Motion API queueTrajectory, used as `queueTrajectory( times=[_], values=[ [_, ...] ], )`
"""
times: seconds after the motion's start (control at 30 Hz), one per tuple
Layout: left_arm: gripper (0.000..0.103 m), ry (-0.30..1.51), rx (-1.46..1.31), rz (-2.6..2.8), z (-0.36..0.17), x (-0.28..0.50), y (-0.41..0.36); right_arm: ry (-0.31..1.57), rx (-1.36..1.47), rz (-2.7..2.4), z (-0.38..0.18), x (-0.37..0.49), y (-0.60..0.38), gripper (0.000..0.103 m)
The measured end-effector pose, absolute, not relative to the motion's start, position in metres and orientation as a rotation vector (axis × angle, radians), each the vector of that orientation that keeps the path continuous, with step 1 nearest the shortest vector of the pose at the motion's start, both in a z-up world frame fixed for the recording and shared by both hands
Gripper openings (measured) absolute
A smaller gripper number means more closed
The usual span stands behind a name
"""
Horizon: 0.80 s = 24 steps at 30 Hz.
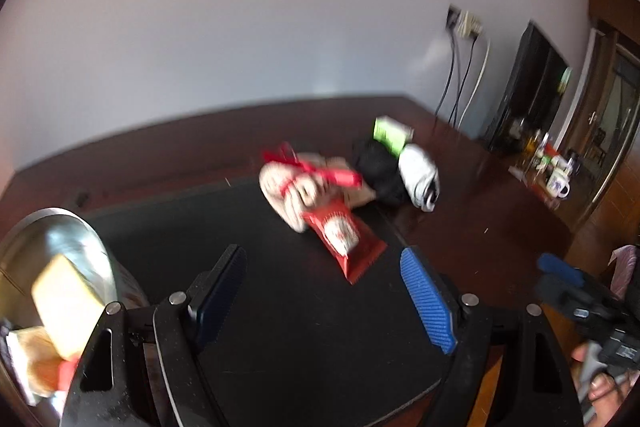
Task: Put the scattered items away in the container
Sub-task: 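Move both tools back toward the remaining items on the mat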
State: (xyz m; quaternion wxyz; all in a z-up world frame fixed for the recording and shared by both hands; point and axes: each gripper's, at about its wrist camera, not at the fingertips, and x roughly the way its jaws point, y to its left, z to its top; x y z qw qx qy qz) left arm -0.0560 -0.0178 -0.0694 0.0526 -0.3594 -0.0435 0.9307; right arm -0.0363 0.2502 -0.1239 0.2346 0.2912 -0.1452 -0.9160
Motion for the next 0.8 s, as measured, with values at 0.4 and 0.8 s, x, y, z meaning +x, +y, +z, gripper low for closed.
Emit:
queueTrajectory(
  times=[0.4,0.8],
  values=[
    [0.087,-0.257,-1.256,2.786,-0.103,-0.11,0.005,-0.427,0.815,-2.509,-0.136,-0.036,0.271,0.092],
    [0.087,-0.331,-1.331,2.808,-0.126,-0.135,0.01,-0.445,0.815,-2.5,-0.143,-0.038,0.282,0.093]
  ],
)
